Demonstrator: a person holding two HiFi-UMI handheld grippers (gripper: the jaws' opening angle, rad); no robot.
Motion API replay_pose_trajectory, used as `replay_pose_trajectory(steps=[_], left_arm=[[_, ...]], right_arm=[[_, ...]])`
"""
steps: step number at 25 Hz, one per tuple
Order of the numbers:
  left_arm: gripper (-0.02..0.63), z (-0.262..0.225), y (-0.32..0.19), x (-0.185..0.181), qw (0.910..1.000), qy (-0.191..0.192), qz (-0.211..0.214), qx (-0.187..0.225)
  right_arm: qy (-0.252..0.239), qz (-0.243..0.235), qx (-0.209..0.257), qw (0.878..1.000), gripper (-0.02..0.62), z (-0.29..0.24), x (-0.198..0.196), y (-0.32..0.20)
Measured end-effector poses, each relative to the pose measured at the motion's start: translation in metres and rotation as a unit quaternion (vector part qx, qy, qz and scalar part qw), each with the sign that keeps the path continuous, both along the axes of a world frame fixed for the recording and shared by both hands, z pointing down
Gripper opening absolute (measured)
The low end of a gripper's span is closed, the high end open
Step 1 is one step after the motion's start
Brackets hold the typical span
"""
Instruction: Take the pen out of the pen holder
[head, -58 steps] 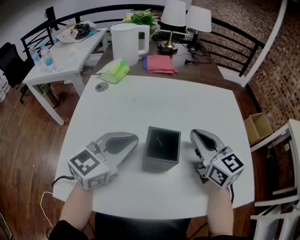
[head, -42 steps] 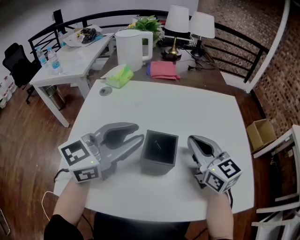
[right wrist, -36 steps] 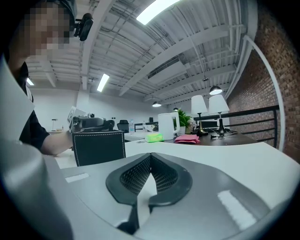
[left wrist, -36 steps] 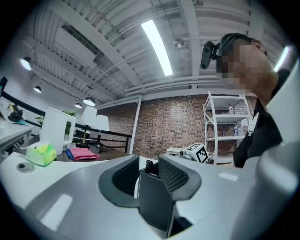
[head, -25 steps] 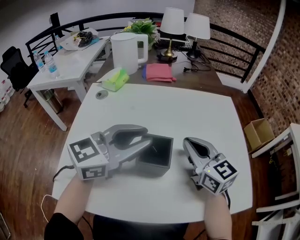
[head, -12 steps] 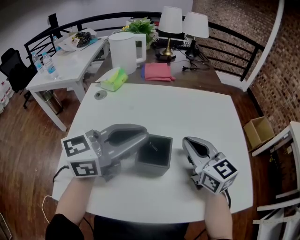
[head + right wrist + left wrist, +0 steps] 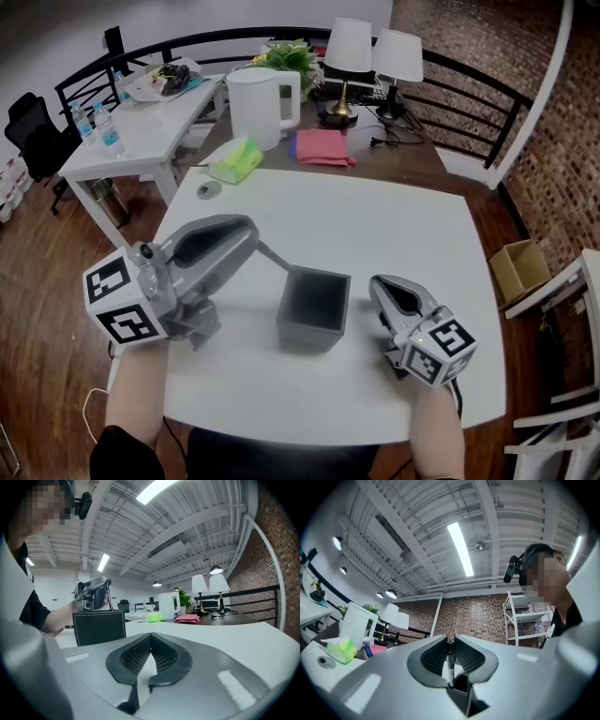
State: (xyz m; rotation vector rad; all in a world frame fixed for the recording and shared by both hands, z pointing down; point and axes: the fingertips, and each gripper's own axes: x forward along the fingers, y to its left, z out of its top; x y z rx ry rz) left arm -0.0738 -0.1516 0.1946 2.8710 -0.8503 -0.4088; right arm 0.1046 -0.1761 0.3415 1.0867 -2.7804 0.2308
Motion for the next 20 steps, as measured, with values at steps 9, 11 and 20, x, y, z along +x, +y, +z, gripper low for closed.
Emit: replay_pose_trajectory(steps=[9,11,20], left_arm=[[0.048,-0.021,0.015,-0.055,0.9957,-0.049,-0.075,0.023],[0.048,-0.010,0.016,-0.062,0.9940,-0.073,-0.082,-0.003],[0.048,0.099,0.012,-0.039,0.9601,-0.126,0.010,-0.249]], right_arm=[[-0.002,0.003,0.001,1.000,0.014,0.001,0.001,0.000],[-0.002,0.006,0.001,1.000,0.014,0.000,0.003,0.000],[-0.003,0.016,0.000,1.000,0.014,-0.001,0.005,-0.002]])
